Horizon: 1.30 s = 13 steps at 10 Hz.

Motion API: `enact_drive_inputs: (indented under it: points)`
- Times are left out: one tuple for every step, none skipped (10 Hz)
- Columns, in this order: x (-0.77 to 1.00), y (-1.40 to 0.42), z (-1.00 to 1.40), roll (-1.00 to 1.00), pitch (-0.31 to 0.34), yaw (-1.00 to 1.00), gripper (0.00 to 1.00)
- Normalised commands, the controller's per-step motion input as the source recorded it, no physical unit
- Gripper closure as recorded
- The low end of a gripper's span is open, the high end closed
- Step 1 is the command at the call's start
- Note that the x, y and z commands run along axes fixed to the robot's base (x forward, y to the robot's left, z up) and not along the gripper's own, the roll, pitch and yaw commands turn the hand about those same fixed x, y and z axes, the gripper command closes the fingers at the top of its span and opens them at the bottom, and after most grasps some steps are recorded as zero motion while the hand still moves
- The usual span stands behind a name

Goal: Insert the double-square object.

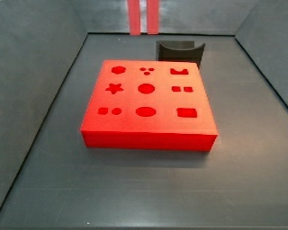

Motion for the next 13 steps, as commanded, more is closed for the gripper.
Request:
enact_drive_inputs:
  points:
    - [0.20, 0.05, -0.31, 0.00, -0.016, 0.00, 1.00]
    - [0.35, 0.08, -0.70, 0.16, -0.047, -0.05, 1.00]
    - [0.24, 0.18, -0.85, 0.16, -0.061, -0.07, 1.00]
    - [0.26, 0.16, -0.87, 0.12, -0.083, -0.09, 1.00]
    - [0.57, 0.21, -0.73, 0.07, -0.070, -0.29, 1.00]
    - [0.74, 0.27, -0.63, 0.05, -0.054, -0.34, 1.00]
    - [0.85, 0.27, -0.51, 0.02, -0.059, -0.32, 1.00]
    - [0.75, 0.16, -0.37, 0.02, 0.000, -0.23, 1.00]
    - [0.63, 0.02, -0.22, 0.00, 0.036, -0.11, 1.00]
    - [0.64, 0.00, -0.17, 0.00, 0.013, -0.07, 1.00]
    - [0.63, 0.00, -0.11, 0.00, 0.027, -0.01, 1.00]
    - [0.68, 0.00, -0.18, 0.00, 0.031, -0.03, 1.00]
    - [0.41, 0.03, -0.24, 0.02, 0.010, -0.07, 1.00]
